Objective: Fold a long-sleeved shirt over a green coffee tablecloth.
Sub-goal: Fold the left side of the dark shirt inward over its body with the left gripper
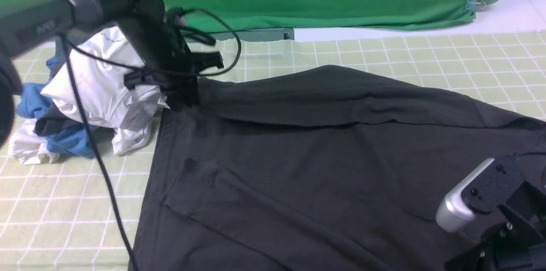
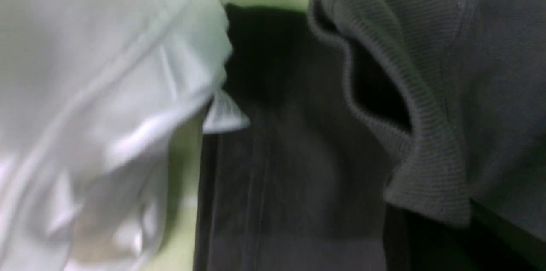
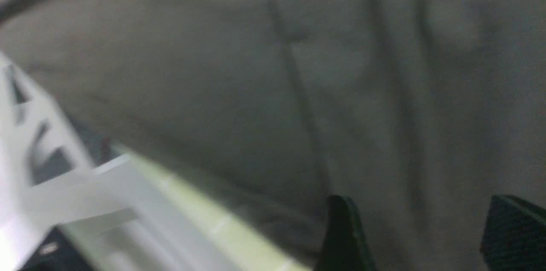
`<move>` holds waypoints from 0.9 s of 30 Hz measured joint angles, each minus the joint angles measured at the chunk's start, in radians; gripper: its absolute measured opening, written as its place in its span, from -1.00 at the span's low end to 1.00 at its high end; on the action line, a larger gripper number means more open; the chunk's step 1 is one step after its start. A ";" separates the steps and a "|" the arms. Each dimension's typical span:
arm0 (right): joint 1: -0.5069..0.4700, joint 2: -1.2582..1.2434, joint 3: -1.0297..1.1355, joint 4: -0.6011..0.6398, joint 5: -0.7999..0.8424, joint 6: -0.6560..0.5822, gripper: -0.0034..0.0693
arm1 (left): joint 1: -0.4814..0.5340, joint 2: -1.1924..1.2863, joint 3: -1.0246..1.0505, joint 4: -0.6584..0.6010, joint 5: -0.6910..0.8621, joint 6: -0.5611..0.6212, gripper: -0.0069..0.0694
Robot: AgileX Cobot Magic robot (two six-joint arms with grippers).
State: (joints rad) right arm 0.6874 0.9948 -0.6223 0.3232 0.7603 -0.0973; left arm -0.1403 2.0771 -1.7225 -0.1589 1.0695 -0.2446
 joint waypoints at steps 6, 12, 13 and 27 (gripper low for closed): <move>0.000 0.000 -0.100 -0.338 -0.003 0.169 -0.47 | -0.002 -0.104 0.035 0.013 0.101 0.020 -0.74; -0.014 0.000 -0.161 -0.548 -0.012 0.286 -0.88 | -0.046 -0.273 0.230 0.045 0.113 0.005 -0.74; -0.018 0.000 -0.161 -0.551 -0.013 0.288 -0.88 | -0.046 -0.279 0.239 0.045 0.112 0.003 -0.74; -0.079 0.000 -0.163 -0.572 -0.012 0.298 -0.89 | -0.200 -0.544 0.681 0.079 0.072 -0.148 -0.74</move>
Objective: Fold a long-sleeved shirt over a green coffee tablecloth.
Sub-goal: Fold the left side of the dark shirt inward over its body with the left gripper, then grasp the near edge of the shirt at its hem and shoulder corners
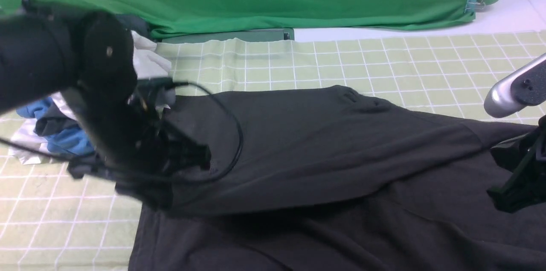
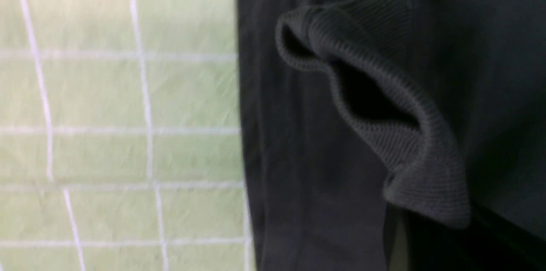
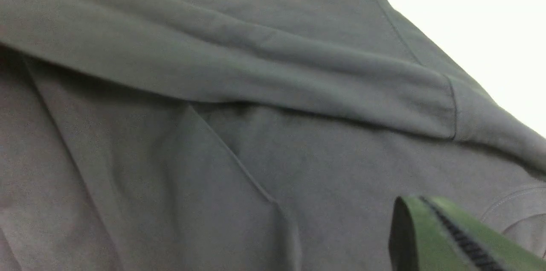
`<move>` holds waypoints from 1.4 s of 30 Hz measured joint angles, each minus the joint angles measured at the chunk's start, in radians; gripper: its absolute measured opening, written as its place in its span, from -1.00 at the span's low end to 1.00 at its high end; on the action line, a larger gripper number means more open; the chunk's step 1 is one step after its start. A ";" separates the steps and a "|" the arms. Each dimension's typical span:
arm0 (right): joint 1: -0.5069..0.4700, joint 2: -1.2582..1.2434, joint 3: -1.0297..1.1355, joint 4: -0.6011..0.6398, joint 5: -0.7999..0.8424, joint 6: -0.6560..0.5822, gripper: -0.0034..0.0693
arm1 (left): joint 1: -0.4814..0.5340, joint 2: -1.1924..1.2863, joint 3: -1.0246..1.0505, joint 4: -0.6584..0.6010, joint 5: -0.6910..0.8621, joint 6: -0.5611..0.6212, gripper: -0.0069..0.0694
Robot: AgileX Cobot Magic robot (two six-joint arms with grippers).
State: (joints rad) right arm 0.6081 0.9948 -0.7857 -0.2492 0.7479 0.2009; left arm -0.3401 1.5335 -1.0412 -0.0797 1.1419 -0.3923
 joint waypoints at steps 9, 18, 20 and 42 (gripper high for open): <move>0.000 0.000 0.000 0.000 0.000 0.000 -0.89 | -0.007 -0.005 0.082 -0.127 -0.006 0.052 -0.74; 0.000 0.000 0.000 0.000 0.000 0.001 -0.87 | -0.020 -0.006 0.086 -0.128 0.025 0.072 -0.40; 0.000 0.000 0.000 0.000 0.000 0.001 -0.86 | -0.020 -0.006 0.086 -0.128 0.035 0.080 -0.22; -0.360 0.189 -0.137 0.222 0.108 -0.304 -0.80 | 0.045 -0.053 -0.126 0.096 -0.011 0.015 -0.31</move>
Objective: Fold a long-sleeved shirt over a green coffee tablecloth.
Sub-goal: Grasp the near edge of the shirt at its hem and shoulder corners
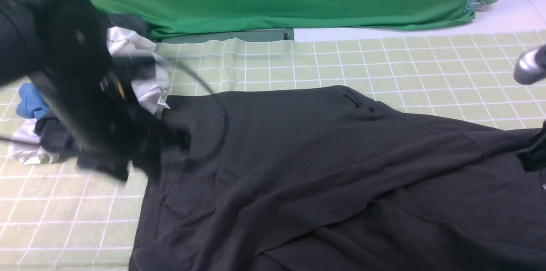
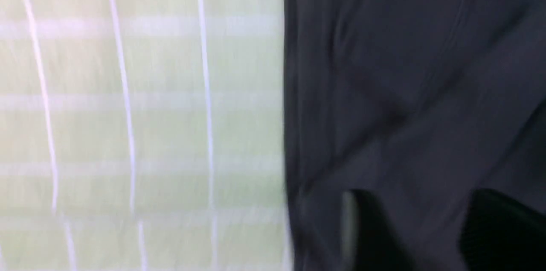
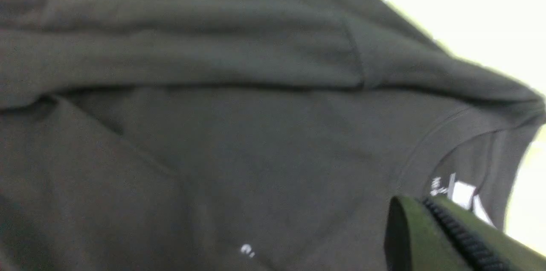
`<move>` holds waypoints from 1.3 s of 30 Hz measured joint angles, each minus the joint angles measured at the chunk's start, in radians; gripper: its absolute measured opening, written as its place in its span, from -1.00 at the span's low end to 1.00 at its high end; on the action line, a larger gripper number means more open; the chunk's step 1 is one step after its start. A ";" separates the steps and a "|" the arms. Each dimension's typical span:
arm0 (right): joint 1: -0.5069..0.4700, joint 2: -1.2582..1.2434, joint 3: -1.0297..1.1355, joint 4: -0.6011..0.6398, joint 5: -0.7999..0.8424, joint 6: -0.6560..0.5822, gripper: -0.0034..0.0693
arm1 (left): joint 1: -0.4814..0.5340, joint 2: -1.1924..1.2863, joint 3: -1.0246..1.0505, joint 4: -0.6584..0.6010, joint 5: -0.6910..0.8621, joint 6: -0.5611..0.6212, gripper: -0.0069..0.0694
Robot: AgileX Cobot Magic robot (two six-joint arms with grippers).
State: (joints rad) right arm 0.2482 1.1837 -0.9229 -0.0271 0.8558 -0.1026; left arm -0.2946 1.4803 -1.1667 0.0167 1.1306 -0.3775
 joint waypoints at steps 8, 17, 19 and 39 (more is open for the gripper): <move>-0.018 0.095 -0.107 0.083 0.040 -0.102 -0.78 | 0.140 0.164 -0.168 -0.041 -0.176 0.085 -0.78; -0.018 0.153 -0.143 0.091 0.012 -0.112 -0.76 | 0.176 0.468 -0.322 -0.058 -0.320 0.171 -0.22; -0.018 0.164 -0.143 0.091 0.010 -0.113 -0.75 | 0.175 0.511 -0.330 -0.071 -0.333 0.199 -0.06; -0.018 0.345 -0.304 0.094 0.014 -0.191 -0.67 | 0.179 0.669 -0.370 -0.017 -0.520 0.205 0.47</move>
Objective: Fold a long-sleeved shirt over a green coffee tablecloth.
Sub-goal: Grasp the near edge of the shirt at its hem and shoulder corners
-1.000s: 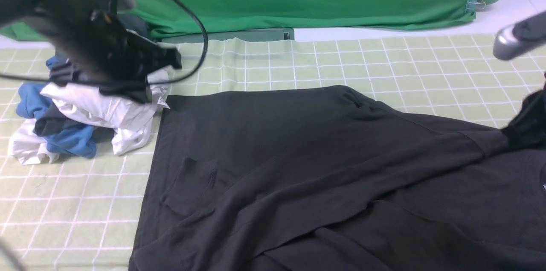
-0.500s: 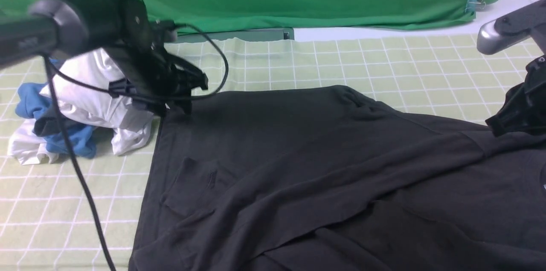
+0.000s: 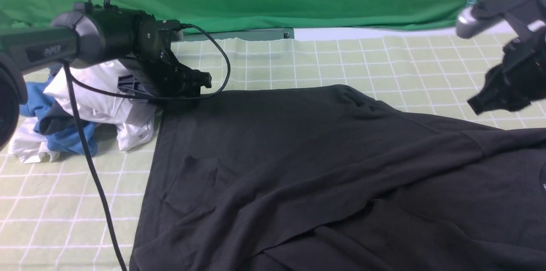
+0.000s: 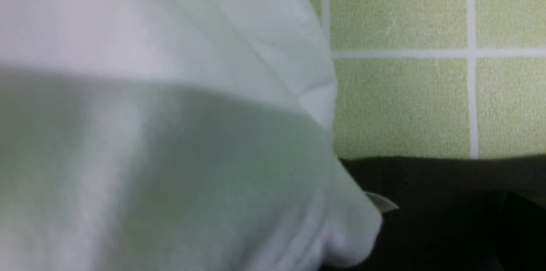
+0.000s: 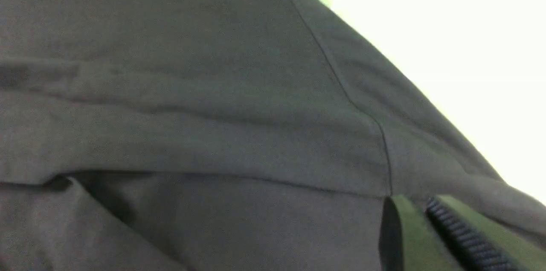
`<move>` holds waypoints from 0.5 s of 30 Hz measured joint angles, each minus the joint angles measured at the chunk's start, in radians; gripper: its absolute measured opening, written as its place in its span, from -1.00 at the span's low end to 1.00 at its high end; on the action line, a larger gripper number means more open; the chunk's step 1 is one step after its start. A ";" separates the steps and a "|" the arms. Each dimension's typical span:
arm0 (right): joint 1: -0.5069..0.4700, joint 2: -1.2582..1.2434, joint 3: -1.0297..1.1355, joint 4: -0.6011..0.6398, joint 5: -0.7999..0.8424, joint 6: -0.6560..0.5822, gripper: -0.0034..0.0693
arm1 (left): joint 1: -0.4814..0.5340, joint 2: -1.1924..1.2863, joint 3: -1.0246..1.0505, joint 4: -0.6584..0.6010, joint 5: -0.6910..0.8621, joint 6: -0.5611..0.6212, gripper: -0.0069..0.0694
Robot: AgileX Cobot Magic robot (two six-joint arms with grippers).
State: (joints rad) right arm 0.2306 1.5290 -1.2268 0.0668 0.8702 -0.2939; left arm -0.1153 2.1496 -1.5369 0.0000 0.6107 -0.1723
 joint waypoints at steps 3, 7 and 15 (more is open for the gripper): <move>0.000 0.084 -0.089 0.010 0.039 -0.013 -0.55 | 0.006 0.002 -0.006 0.011 0.021 0.013 0.13; 0.000 0.176 -0.172 0.021 0.070 -0.026 -0.26 | 0.010 0.003 -0.012 0.020 0.035 0.046 -0.46; 0.000 0.367 -0.315 0.085 0.088 -0.082 0.24 | 0.007 -0.017 -0.012 0.000 0.059 0.060 -0.78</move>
State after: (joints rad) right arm 0.2306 1.8959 -1.5421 0.1515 0.9582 -0.3759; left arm -0.1085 2.1330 -1.5490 0.0000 0.6693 -0.1119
